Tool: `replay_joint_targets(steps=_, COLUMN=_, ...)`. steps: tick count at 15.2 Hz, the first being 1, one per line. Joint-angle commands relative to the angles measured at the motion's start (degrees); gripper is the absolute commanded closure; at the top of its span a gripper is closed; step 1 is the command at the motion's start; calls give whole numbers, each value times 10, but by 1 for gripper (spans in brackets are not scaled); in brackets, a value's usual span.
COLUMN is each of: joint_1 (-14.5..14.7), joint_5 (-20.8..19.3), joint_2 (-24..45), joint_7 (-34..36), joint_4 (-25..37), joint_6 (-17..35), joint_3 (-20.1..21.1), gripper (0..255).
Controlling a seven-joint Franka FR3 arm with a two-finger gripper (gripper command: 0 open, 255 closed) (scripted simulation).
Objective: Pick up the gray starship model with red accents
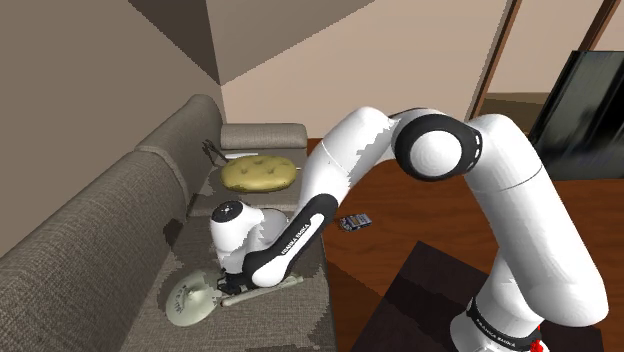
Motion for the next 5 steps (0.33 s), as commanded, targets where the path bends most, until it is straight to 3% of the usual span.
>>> replay_joint_targets(steps=1, joint_1=-4, joint_5=5, joint_2=-14, joint_7=-3, joint_4=-4, joint_6=-9, joint_3=5, gripper=255)
replay_joint_targets(steps=5, joint_1=-7, joint_5=11, joint_2=-27, joint_7=-7, joint_4=-7, joint_6=-19, joint_3=10, gripper=255)
